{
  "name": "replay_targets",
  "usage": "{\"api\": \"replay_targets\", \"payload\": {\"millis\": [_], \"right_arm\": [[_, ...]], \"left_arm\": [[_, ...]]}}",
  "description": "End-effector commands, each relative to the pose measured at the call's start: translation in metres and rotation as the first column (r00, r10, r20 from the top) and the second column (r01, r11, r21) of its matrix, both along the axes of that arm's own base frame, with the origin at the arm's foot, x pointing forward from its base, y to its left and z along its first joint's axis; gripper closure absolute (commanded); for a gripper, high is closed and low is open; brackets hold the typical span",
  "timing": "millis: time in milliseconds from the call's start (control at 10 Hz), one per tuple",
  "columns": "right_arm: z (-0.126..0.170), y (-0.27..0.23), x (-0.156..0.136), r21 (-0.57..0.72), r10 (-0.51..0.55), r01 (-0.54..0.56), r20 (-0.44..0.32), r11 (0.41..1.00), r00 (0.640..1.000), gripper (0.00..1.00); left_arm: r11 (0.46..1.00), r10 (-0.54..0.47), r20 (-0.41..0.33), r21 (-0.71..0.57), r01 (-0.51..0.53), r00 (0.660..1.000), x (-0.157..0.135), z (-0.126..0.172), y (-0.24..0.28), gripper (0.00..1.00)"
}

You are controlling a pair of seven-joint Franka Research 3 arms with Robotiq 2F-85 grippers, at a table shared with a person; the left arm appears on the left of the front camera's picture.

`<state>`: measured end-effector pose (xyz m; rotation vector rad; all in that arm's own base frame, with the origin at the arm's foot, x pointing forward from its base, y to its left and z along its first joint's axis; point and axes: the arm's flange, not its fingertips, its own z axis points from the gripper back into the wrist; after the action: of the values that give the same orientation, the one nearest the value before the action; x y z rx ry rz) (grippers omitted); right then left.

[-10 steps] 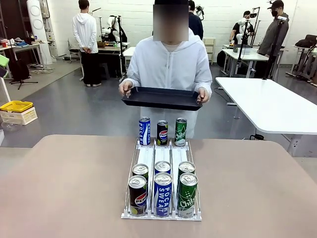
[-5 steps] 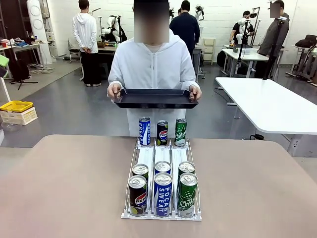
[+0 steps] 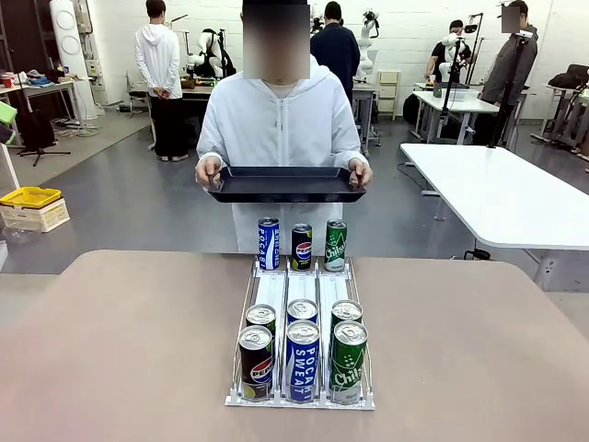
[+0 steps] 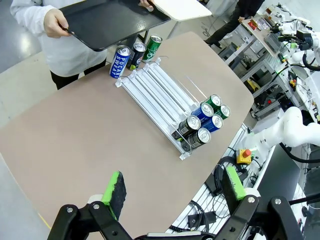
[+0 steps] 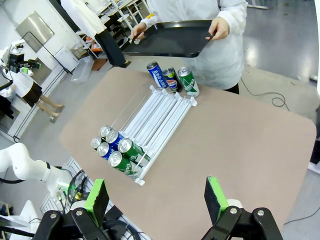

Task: Retrieve and hand over the desired beverage to the person.
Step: Pick up a can of the same type that the person held from the Automatic Can Dispenser.

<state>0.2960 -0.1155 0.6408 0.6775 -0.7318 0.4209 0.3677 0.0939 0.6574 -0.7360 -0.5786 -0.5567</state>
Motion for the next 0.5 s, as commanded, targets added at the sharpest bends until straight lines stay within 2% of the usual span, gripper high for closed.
{"api": "replay_targets", "payload": {"millis": [0,400], "right_arm": [[0.0005,0.0006,0.0026,0.023,0.016,-0.016,0.016,1.000,1.000,0.00],[0.0005,0.0006,0.0026,0.023,0.016,-0.016,0.016,1.000,1.000,0.00]], "left_arm": [[1.000,-0.019,0.018,-0.011,0.019,1.000,0.0008,0.0002,0.0014,0.00],[1.000,-0.019,0.018,-0.011,0.019,1.000,0.0008,0.0002,0.0014,0.00]]}}
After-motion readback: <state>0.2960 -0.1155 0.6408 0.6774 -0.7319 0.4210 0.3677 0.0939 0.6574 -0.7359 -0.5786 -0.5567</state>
